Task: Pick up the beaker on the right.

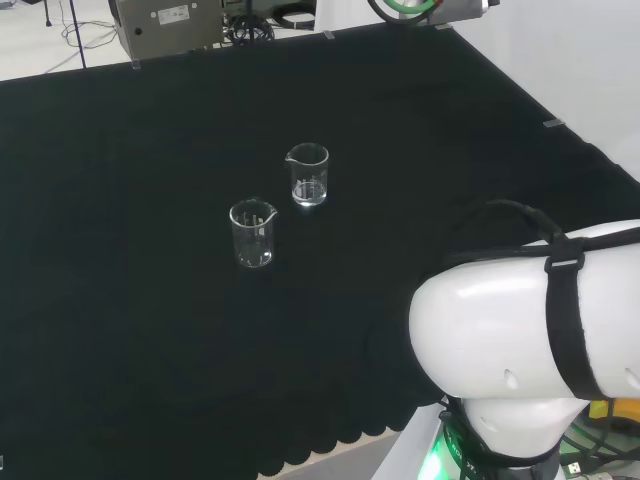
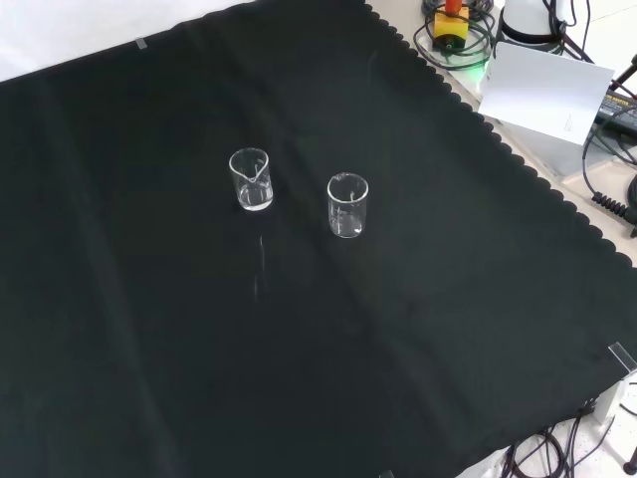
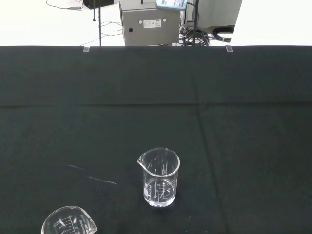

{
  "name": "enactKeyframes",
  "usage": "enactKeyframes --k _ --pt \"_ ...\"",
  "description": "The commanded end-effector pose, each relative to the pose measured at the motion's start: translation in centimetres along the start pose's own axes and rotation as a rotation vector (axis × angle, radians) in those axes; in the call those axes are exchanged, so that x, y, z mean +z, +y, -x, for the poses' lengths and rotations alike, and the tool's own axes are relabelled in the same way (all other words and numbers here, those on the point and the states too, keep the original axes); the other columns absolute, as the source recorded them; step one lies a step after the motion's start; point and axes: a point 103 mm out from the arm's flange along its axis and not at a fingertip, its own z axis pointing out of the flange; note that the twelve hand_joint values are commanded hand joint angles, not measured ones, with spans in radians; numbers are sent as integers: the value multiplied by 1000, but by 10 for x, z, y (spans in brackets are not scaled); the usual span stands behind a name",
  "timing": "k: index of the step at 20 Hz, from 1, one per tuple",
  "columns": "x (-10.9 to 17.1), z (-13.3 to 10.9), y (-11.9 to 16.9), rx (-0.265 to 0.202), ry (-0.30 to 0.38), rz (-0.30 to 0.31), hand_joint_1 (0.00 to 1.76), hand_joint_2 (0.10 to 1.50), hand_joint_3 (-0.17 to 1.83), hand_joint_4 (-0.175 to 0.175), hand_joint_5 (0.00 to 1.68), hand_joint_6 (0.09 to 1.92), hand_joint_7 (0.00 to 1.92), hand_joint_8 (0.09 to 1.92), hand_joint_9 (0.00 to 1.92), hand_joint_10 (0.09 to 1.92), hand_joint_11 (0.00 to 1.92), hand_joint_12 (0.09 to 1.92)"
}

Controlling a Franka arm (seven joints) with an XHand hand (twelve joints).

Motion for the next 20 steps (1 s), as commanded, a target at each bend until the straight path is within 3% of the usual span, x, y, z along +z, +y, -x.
enactKeyframes --k 1,4,12,20 --pt "0 0 0 2 -14 11 35 1180 519 -10 165 261 11 522 108 665 8 1270" --pt "0 -1 2 7 -15 7 3 1265 373 -10 217 129 4 524 99 670 0 1294" --pt "10 1 10 25 -16 0 0 1295 314 -11 247 87 9 526 104 672 0 1299" --pt "52 11 29 61 19 -44 90 1261 271 -16 262 87 94 569 173 701 0 1325"
